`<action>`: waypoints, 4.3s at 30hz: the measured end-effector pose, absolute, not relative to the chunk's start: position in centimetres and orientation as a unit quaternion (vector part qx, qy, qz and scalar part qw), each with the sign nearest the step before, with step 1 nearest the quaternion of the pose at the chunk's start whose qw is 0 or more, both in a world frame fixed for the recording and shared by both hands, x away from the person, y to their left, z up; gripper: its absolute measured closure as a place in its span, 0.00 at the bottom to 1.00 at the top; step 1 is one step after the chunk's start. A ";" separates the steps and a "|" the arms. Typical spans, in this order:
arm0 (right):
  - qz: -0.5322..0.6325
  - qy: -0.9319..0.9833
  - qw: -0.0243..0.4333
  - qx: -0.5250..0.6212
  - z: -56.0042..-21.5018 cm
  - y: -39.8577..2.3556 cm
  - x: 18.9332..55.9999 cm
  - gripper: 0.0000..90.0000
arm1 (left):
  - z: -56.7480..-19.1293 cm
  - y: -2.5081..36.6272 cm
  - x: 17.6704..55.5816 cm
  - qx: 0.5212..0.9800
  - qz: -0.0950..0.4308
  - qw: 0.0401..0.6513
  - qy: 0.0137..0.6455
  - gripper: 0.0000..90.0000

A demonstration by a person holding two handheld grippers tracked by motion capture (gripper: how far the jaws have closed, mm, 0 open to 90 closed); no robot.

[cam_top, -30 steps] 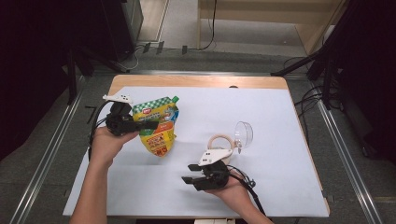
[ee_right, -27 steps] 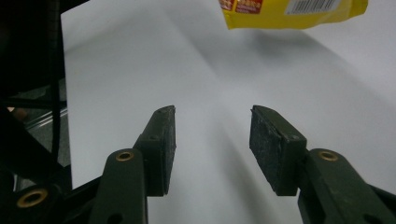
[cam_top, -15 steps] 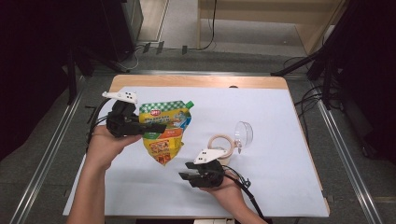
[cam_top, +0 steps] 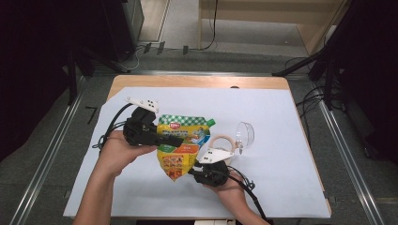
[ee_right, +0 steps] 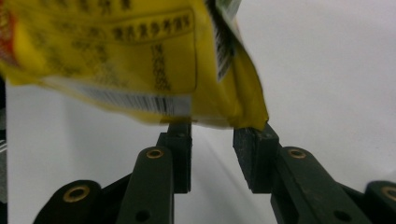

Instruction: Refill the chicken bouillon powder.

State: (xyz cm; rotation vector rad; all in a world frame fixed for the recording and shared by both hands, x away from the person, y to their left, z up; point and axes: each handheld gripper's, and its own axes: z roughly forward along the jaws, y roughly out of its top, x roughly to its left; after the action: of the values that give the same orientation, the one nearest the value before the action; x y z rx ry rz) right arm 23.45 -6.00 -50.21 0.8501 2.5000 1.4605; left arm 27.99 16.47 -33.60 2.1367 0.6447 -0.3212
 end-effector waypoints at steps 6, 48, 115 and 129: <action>0.482 0.827 0.076 0.280 -50.5 -6.1 23.4 0.74 | -33.5 16.3 27.8 0.857 -0.132 0.420 0.267 1.00; 0.511 0.841 0.051 0.173 -48.3 -3.8 19.4 0.77 | -35.6 12.1 27.9 0.857 -0.085 0.382 0.334 0.86; 0.558 0.806 -0.007 0.197 -44.6 -3.3 21.6 0.74 | -34.5 10.3 30.0 0.841 -0.046 0.384 0.378 0.74; 0.534 0.825 -0.003 0.182 -44.4 -3.0 22.3 0.67 | -34.6 10.1 31.4 0.851 -0.072 0.355 0.381 0.95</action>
State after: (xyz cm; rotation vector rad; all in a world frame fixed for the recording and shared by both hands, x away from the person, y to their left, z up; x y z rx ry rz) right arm 22.27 -2.96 -44.41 0.5727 2.5979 1.6820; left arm 31.43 10.09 -34.57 2.1992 0.9836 -0.1868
